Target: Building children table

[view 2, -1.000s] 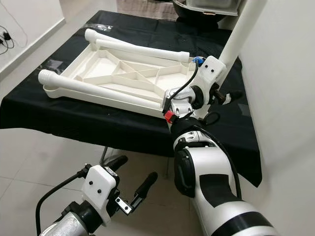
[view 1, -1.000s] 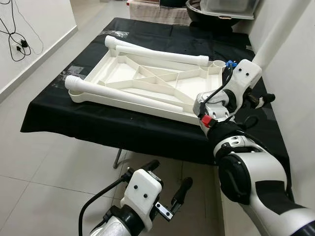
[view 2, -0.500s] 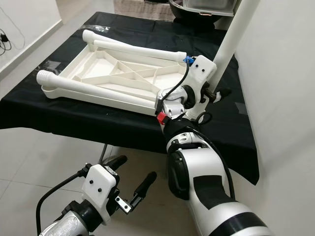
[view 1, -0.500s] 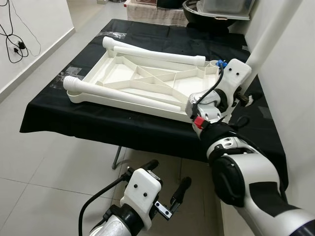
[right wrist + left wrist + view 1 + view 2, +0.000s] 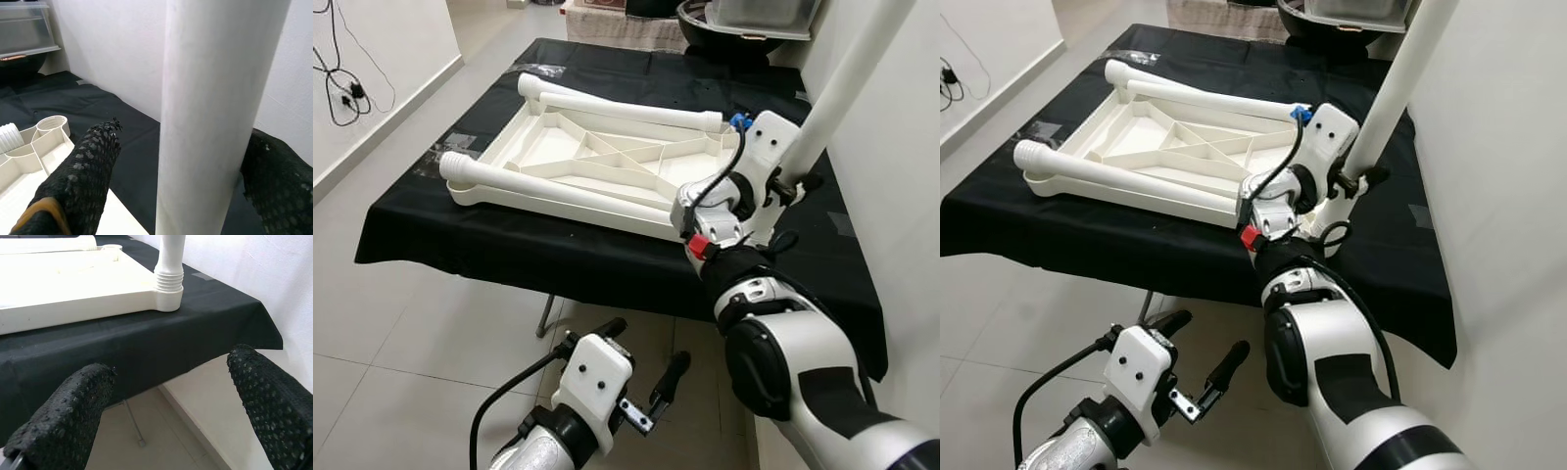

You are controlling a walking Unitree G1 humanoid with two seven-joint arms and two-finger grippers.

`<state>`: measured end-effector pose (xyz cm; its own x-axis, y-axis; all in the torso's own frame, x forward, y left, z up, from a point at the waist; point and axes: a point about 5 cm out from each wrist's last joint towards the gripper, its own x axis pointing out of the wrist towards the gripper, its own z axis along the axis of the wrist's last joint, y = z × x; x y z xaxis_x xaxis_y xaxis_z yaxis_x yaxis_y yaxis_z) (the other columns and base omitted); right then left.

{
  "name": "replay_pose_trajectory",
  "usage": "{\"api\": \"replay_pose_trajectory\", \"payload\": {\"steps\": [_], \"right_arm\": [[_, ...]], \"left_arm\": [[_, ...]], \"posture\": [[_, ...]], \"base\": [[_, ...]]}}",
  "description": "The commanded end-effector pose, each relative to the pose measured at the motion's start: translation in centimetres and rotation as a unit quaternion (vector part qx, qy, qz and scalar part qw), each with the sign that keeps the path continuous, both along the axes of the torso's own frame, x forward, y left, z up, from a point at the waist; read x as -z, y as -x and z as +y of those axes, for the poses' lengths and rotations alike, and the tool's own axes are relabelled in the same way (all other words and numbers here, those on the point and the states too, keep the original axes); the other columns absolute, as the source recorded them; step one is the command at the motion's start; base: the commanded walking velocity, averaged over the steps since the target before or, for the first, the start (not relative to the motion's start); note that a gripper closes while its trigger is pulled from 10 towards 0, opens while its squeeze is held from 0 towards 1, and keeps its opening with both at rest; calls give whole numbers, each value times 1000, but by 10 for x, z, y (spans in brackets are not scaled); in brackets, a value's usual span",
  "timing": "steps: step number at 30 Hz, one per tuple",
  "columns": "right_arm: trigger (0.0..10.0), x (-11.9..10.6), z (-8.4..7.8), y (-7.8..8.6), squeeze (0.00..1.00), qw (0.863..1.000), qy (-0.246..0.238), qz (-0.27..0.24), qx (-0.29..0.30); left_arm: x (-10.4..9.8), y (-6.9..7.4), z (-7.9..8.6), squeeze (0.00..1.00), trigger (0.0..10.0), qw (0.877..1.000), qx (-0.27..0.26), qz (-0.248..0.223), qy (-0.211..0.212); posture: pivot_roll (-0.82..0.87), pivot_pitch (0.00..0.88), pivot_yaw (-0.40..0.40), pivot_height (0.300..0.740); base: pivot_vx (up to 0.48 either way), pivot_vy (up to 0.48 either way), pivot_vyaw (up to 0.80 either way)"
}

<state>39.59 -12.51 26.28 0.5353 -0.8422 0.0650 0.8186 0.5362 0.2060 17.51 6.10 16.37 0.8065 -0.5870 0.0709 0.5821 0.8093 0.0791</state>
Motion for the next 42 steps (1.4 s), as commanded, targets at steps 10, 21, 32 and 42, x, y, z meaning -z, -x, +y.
{"api": "replay_pose_trajectory", "payload": {"steps": [10, 21, 32, 42], "right_arm": [[10000, 2, 4, 4, 0, 1000, 5, -5, -8], [10000, 6, 8, 11, 0, 999, 19, -13, -31], [10000, 22, 12, 23, 0, 998, 25, -2, -66], [10000, 29, 16, 37, 0, 994, 30, 5, -101]], "left_arm": [[5, -1, -1, 0, 10000, 1000, 6, 7, -1], [5, -2, 0, 0, 10000, 1000, 6, 7, -2], [7, -4, 1, 0, 10000, 1000, 6, 7, -4], [8, -6, 2, 0, 10000, 1000, 5, 6, -4]], "posture": [[76, 131, -66, 740], [73, 128, -64, 740], [73, 124, -61, 740], [71, 116, -58, 740]], "base": [[0, 0, 0], [0, 0, 0], [0, 0, 0], [0, 0, 0]]}}
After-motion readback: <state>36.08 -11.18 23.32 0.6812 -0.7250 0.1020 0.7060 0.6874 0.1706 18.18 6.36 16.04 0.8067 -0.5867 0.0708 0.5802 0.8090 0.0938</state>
